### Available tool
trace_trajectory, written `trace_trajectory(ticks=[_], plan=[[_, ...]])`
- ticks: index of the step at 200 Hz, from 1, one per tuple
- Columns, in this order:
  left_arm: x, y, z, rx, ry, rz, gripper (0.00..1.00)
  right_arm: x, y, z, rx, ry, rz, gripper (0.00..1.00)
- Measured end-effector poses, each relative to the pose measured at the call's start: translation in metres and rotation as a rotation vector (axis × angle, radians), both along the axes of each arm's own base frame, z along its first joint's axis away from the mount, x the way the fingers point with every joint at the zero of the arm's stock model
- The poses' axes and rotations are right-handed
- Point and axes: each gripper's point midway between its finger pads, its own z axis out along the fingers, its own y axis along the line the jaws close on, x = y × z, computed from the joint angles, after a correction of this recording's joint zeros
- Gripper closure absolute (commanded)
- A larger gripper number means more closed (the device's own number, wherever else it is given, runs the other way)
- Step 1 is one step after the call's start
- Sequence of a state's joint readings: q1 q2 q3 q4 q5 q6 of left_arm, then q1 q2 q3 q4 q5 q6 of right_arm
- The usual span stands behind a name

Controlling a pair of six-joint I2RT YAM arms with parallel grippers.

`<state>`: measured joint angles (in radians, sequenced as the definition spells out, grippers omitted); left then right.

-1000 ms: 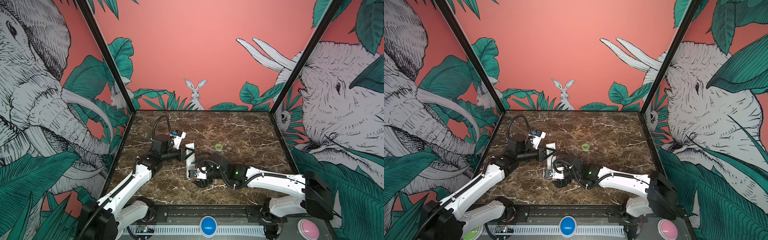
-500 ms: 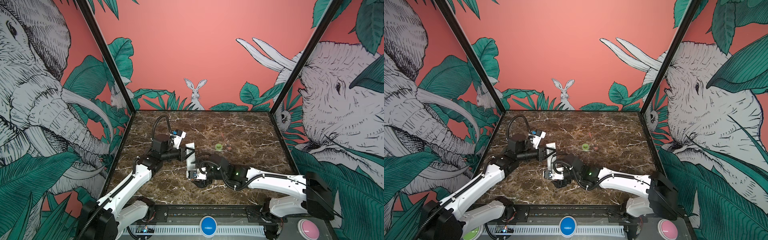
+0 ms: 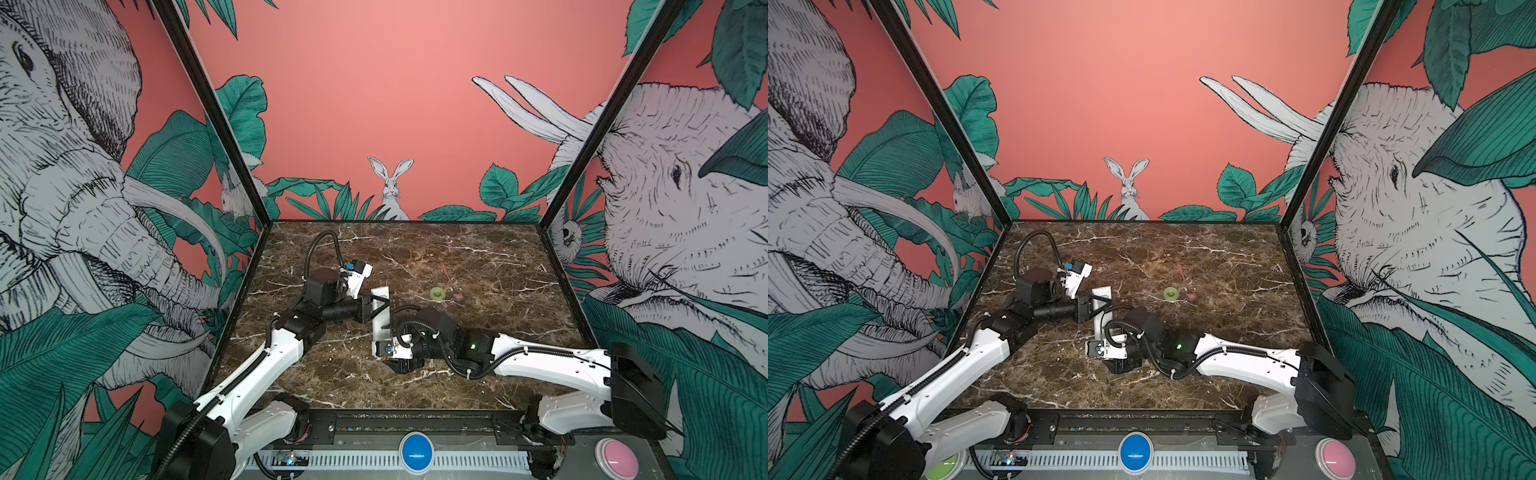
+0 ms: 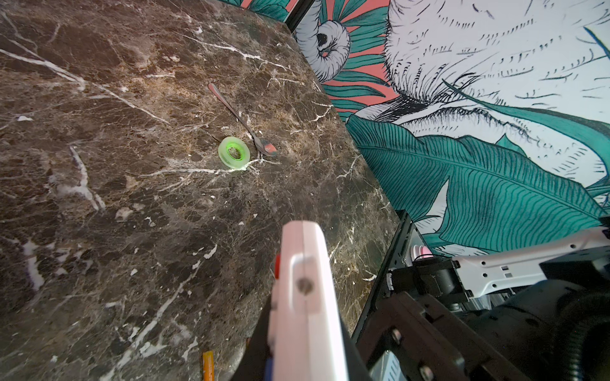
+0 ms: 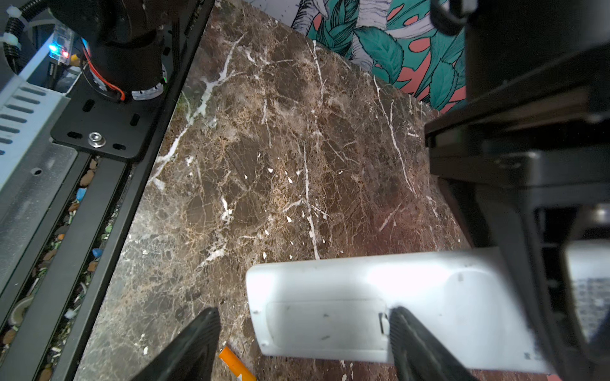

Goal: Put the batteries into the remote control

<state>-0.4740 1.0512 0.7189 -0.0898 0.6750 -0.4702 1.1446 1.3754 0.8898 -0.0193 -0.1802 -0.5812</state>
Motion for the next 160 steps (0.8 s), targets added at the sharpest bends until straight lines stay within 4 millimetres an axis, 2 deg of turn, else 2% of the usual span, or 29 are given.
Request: trace_trajectory(ticks=[33, 70, 160], plan=[[-0.002, 0.001, -0.005, 0.014, 0.023, 0.001, 1.00, -0.001, 0.001, -0.002, -0.023, 0.021, 0.010, 0.31], [-0.005, 0.001, -0.008, 0.017, 0.039, -0.009, 1.00, 0.000, 0.001, 0.000, -0.026, 0.021, 0.013, 0.47], [-0.014, 0.000, -0.016, 0.031, 0.089, -0.035, 1.00, -0.004, 0.000, 0.001, -0.026, 0.035, 0.029, 0.66]])
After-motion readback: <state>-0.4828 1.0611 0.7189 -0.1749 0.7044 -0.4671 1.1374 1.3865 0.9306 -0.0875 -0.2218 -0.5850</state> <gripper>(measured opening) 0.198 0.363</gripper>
